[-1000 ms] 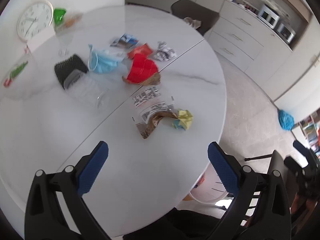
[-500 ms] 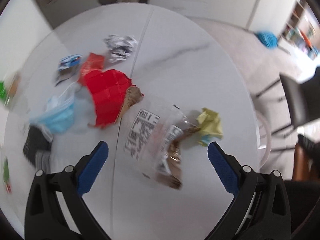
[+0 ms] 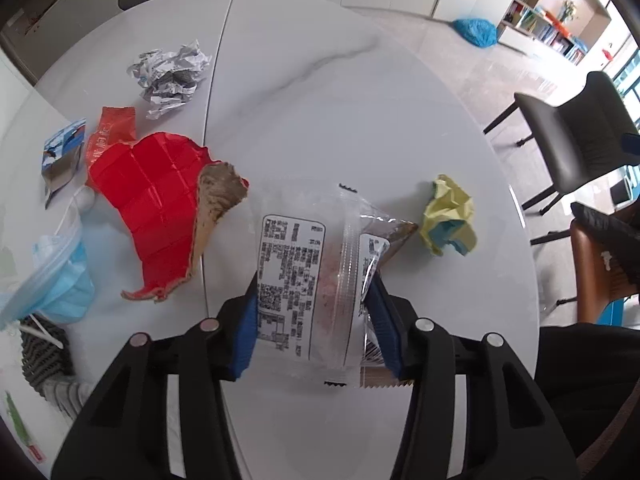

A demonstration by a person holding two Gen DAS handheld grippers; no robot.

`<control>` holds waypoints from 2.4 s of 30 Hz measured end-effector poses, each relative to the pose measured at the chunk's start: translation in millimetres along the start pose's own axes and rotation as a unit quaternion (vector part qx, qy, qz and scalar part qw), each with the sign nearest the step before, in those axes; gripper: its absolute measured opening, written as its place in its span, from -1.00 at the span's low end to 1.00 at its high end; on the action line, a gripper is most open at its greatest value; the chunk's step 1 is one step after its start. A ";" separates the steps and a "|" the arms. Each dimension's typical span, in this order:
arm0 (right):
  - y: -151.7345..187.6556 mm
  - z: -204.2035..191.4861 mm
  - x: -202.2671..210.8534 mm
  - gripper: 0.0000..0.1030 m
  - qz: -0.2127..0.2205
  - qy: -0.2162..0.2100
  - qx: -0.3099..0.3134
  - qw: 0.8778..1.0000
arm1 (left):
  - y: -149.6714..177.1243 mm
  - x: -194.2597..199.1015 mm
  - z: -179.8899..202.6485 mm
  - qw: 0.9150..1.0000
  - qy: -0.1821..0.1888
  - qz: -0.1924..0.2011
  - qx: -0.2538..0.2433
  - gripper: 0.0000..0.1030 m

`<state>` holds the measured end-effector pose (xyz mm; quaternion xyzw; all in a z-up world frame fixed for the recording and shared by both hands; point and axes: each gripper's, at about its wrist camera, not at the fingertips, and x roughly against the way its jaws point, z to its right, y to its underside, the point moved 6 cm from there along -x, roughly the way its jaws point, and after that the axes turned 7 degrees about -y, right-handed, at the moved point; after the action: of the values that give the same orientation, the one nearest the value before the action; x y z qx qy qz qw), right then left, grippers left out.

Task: Collect trash
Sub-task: 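Grasp the clear printed plastic bag with the left tool, then drop the yellow crumpled paper into the bin with the right tool while the left holds the bag, then carry the plastic bag over the bin and open the left tool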

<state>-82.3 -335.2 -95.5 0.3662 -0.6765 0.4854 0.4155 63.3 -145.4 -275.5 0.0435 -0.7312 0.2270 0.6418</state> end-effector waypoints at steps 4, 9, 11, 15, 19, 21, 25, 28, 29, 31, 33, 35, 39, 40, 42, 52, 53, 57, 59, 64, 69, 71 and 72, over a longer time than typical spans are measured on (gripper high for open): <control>-21.8 -13.2 -36.1 0.95 -0.010 -0.017 0.018 1.000 | 9.9 15.5 -3.6 0.998 0.016 0.023 0.051 -0.09; -44.9 -28.5 -83.9 0.93 -0.024 -0.025 0.033 0.999 | 31.5 46.7 -7.6 0.990 0.007 0.050 0.129 -0.09; -51.5 -35.3 -102.6 0.82 -0.034 -0.022 0.040 0.998 | 47.0 59.3 -7.3 0.986 0.002 0.051 0.162 -0.09; -52.2 -42.9 -131.4 0.69 -0.055 -0.002 0.057 0.997 | 73.2 79.5 -4.4 0.973 0.006 0.056 0.224 -0.09; -47.4 -45.6 -142.3 0.35 -0.065 0.017 0.078 0.995 | 97.5 97.0 -7.8 0.961 0.007 0.063 0.268 -0.09; -47.8 -47.6 -141.8 0.13 -0.059 0.024 0.092 0.994 | 106.4 100.3 -8.7 0.959 0.002 0.063 0.275 -0.09; -49.2 -44.2 -138.0 -0.07 -0.055 0.012 0.089 0.994 | 110.3 103.8 -10.3 0.960 -0.016 0.064 0.273 -0.09; -51.7 -36.0 -123.4 -0.09 -0.043 -0.020 0.068 0.997 | 106.4 109.3 -11.0 0.960 -0.023 0.071 0.269 -0.09; -52.1 -31.4 -113.4 -0.09 -0.035 -0.036 0.058 0.997 | 104.0 112.8 -8.9 0.961 -0.022 0.075 0.267 -0.09; -51.9 -22.2 -93.8 -0.09 -0.020 -0.049 0.045 0.998 | 94.5 116.1 -2.9 0.963 -0.016 0.083 0.257 -0.09; -47.8 -10.2 -74.6 -0.09 -0.010 -0.046 0.039 0.998 | 82.7 117.7 7.6 0.966 -0.007 0.091 0.241 -0.09; -34.5 10.5 -47.3 -0.08 0.000 -0.035 0.031 0.999 | 67.6 117.0 21.8 0.971 0.002 0.095 0.219 -0.09; -0.6 48.4 -21.3 -0.06 -0.003 -0.005 0.019 1.000 | 42.0 116.1 53.8 0.978 0.026 0.103 0.178 -0.09; 11.0 58.1 -19.5 -0.06 -0.007 0.004 0.013 1.000 | 33.1 113.8 66.5 0.981 0.037 0.103 0.163 -0.09; 37.8 83.2 -24.5 -0.04 -0.022 0.015 -0.008 1.000 | 23.2 109.3 81.9 0.983 0.045 0.101 0.144 -0.09; 137.6 154.7 -141.5 0.18 -0.135 0.025 -0.069 0.988 | -18.2 57.8 167.3 0.994 0.086 0.051 0.036 -0.09; 144.0 159.1 -148.4 0.27 -0.145 0.022 -0.080 0.986 | -20.2 51.7 174.0 0.995 0.089 0.043 0.030 -0.09; 157.2 173.9 -135.9 0.68 -0.128 0.009 -0.119 0.985 | -25.5 36.9 194.7 0.996 0.089 0.023 0.005 -0.09; 158.0 182.1 -114.7 0.82 -0.107 0.020 -0.125 0.986 | -28.3 31.3 207.8 0.996 0.092 0.015 -0.007 -0.09; 161.4 206.9 -43.9 0.89 -0.062 0.079 -0.146 0.984 | -36.3 21.1 238.9 0.994 0.100 0.004 -0.033 -0.09; 162.0 233.6 10.0 0.95 -0.018 0.100 -0.183 0.978 | -45.7 -0.8 270.9 0.991 0.120 -0.016 -0.052 0.05; 159.1 240.0 26.6 0.95 -0.002 0.106 -0.187 0.977 | -44.2 -10.0 282.0 0.990 0.129 -0.029 -0.054 0.39; 157.3 241.8 31.7 0.95 0.003 0.106 -0.187 0.977 | -44.3 -13.1 285.6 0.990 0.129 -0.034 -0.055 0.53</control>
<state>-285.8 -529.6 -166.2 0.2266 -0.7088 0.3871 0.5445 -181.1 -298.8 -296.8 0.0032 -0.6521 0.1686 0.7391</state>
